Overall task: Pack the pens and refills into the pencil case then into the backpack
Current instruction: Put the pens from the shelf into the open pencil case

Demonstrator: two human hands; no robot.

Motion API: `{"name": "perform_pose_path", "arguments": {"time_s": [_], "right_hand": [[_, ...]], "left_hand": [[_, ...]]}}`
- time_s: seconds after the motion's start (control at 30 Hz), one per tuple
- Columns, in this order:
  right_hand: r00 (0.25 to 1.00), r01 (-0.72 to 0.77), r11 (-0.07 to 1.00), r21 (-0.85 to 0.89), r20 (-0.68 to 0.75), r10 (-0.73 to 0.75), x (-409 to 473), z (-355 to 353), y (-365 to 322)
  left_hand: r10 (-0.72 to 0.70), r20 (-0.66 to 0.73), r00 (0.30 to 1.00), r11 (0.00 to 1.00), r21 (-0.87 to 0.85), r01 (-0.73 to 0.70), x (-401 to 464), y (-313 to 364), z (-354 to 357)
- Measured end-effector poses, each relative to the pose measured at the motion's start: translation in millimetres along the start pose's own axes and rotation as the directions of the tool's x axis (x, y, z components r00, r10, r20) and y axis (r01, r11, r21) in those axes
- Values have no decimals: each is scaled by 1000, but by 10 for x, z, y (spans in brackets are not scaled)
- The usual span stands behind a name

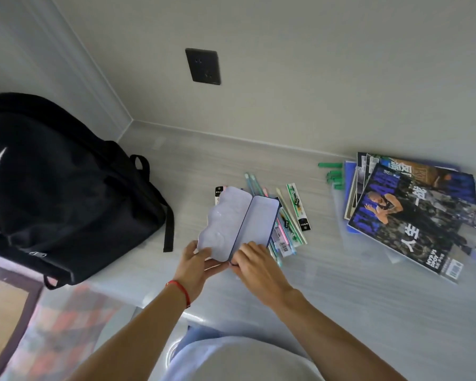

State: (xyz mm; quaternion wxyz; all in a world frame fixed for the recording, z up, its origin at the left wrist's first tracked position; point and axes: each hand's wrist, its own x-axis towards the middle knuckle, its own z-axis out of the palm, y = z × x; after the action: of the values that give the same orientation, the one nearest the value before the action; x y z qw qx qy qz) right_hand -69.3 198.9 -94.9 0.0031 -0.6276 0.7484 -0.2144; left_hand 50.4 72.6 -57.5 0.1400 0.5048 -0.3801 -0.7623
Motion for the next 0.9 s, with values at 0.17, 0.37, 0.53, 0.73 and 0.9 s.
{"name": "perform_pose_path", "arguments": {"time_s": [0.17, 0.37, 0.53, 0.73, 0.9], "right_hand": [[988, -95, 995, 42, -120, 99, 243, 23, -98], [818, -548, 832, 87, -154, 555, 419, 247, -15], [681, -732, 678, 67, 44, 731, 645, 481, 81], [513, -838, 535, -108, 177, 840, 859, 590, 128], [539, -834, 552, -6, 201, 818, 762, 446, 154]], "left_hand": [[48, 11, 999, 986, 161, -49, 342, 345, -626], [14, 61, 998, 845, 533, -44, 791, 750, -1356], [-1, 137, 991, 704, 703, -96, 1058, 735, -1495], [-18, 195, 981, 600, 787, -145, 1334, 591, -1635], [-4, 205, 979, 612, 775, -160, 1207, 585, -1466]]}}
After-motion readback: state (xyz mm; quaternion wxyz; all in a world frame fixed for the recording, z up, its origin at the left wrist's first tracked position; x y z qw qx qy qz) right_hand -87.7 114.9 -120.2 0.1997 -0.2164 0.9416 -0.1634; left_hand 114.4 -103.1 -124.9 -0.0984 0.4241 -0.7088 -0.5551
